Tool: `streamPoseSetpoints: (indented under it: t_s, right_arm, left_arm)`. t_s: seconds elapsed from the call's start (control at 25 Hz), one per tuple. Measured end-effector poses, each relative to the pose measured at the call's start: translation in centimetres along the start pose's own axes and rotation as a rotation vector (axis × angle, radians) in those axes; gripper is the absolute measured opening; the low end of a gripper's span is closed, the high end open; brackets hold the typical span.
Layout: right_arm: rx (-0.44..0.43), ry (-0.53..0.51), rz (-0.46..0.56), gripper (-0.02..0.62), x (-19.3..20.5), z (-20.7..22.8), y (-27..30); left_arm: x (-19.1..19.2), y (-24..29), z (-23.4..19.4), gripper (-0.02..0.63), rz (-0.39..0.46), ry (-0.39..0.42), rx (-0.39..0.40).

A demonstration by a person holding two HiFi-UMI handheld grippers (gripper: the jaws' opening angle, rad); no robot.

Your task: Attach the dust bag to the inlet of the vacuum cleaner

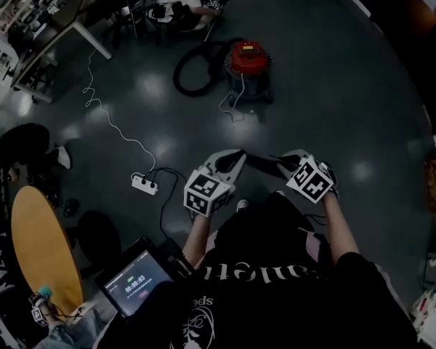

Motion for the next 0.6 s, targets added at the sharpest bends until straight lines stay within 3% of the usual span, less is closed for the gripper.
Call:
streamPoseSetpoints:
  t_s: [0.36,0.6]
  right_arm:
    - [-0.015,-0.037,-0.001,0.041,-1.8,8.9,3.4]
    - [-0.013,-0.081,0.039,0.041,-2.3,17.1,5.5]
  left_arm:
    - [-2.5,5.7,-5.6,0.008,0.011,-0.105,-0.037]
    - [-5.5,12.7,-10.3,0.008,-0.011,-0.098,-0.064]
Point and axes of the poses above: the fingertips, and each gripper's own axes: y forward along the fingers, z to its right, x out of its underside, the point moved 4 cm from there along -y, backward along the fingers, and after that the axes turned 4 degrees about -x, right-handed, at the moved point
